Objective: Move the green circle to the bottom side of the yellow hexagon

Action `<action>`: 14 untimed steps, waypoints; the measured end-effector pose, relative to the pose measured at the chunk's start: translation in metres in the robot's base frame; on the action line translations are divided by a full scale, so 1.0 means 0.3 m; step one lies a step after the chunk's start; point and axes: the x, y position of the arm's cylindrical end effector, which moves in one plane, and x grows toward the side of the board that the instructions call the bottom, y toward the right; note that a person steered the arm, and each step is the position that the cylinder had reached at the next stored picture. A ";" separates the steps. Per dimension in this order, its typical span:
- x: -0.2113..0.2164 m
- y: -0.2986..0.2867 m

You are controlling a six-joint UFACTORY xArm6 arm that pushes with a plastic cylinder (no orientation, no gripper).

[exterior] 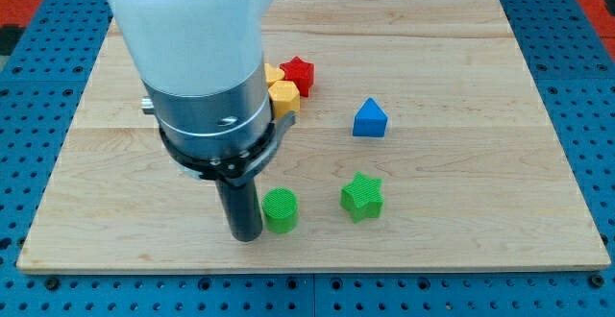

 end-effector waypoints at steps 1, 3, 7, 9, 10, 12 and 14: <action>-0.018 0.117; -0.030 0.222; -0.275 0.246; -0.330 0.289; -0.325 0.328; -0.414 0.488; -0.392 0.474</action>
